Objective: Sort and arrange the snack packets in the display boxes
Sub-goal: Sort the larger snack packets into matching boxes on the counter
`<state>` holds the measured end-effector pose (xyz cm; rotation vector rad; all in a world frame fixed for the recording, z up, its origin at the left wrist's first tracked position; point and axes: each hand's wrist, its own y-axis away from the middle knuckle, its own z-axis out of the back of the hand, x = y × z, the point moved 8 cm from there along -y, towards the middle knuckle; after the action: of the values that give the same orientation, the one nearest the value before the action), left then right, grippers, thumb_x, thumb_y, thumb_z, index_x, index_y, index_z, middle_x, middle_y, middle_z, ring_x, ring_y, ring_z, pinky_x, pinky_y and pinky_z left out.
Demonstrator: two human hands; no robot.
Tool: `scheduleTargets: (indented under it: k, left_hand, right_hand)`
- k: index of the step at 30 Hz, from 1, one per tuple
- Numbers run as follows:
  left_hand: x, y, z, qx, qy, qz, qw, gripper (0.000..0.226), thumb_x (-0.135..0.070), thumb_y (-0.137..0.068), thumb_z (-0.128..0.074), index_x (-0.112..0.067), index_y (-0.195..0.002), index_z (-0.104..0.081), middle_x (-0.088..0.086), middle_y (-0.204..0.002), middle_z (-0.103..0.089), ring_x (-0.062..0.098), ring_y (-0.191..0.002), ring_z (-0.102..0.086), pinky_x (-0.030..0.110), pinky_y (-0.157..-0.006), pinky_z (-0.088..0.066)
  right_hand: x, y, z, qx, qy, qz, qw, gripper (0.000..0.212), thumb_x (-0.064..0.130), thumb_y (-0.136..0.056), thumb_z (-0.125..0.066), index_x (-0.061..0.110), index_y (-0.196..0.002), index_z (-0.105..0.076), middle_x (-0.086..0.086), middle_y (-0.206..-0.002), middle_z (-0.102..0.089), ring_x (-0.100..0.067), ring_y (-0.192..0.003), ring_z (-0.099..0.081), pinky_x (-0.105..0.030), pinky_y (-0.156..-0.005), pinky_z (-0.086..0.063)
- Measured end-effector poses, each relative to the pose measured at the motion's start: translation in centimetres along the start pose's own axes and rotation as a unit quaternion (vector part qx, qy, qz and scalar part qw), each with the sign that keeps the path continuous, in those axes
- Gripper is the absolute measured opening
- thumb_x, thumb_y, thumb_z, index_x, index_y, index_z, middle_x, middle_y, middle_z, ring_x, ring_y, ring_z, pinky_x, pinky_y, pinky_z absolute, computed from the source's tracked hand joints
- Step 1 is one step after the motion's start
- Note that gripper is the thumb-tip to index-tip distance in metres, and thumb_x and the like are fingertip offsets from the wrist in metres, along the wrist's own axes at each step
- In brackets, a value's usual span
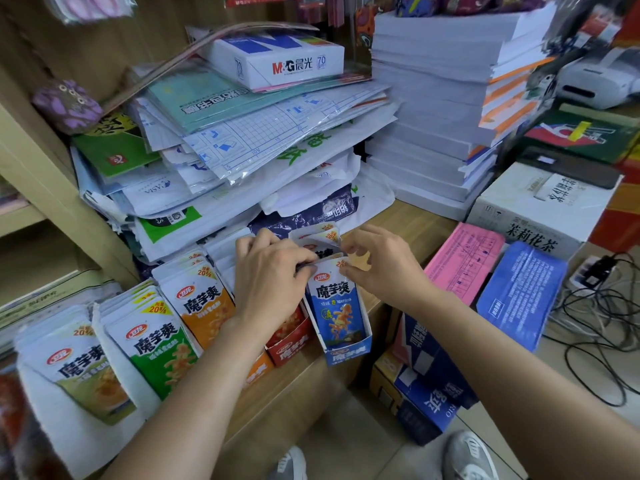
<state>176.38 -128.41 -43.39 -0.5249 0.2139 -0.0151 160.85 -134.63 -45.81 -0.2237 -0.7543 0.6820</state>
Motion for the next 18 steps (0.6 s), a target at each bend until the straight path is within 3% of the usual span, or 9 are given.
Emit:
scheduleTargets:
  k: [4, 8, 13, 18]
  left_hand:
    - [-0.7, 0.0, 1.1, -0.041, 0.025, -0.018, 0.999, 0.003, -0.035, -0.088, -0.074, -0.034, -0.089, -0.077, -0.017, -0.087, -0.072, 0.014, -0.085, -0.044, 0.034, -0.079, -0.018]
    - [-1.2, -0.1, 2.3, -0.105, 0.063, -0.062, 0.990, 0.005, -0.031, -0.092, -0.071, -0.030, -0.090, -0.076, -0.015, -0.086, -0.068, 0.015, -0.087, -0.050, 0.034, -0.081, -0.023]
    - [-0.4, 0.0, 0.9, -0.038, 0.137, -0.057, 0.988, 0.007, -0.024, -0.089, -0.074, -0.027, -0.095, -0.076, -0.013, -0.088, -0.066, 0.012, -0.084, -0.057, 0.035, -0.079, -0.037]
    - [0.5, 0.1, 1.0, -0.033, 0.138, -0.015, 0.990, 0.026, -0.028, -0.089, -0.076, -0.026, -0.115, -0.072, -0.012, -0.100, -0.074, 0.010, -0.087, -0.067, 0.035, -0.085, -0.043]
  right_hand:
    - [-0.3, 0.0, -0.8, 0.023, 0.000, -0.025, 0.999, 0.043, 0.028, -0.079, -0.084, 0.019, -0.119, -0.070, 0.004, -0.103, -0.059, -0.011, -0.086, -0.055, -0.028, -0.072, -0.047]
    - [-0.4, 0.0, -0.4, -0.026, -0.023, -0.037, 0.999, 0.039, 0.024, -0.078, -0.085, 0.016, -0.114, -0.073, 0.001, -0.102, -0.060, -0.012, -0.083, -0.054, -0.029, -0.072, -0.047]
    - [-1.0, 0.1, -1.0, -0.059, -0.022, -0.048, 0.997, 0.028, 0.021, -0.076, -0.087, 0.017, -0.102, -0.078, -0.001, -0.094, -0.061, -0.016, -0.081, -0.052, -0.037, -0.071, -0.050]
    - [-1.2, 0.1, -1.7, -0.036, -0.009, -0.068, 0.997, 0.047, 0.026, -0.079, -0.085, 0.020, -0.123, -0.069, 0.004, -0.103, -0.056, -0.009, -0.082, -0.051, -0.029, -0.071, -0.049]
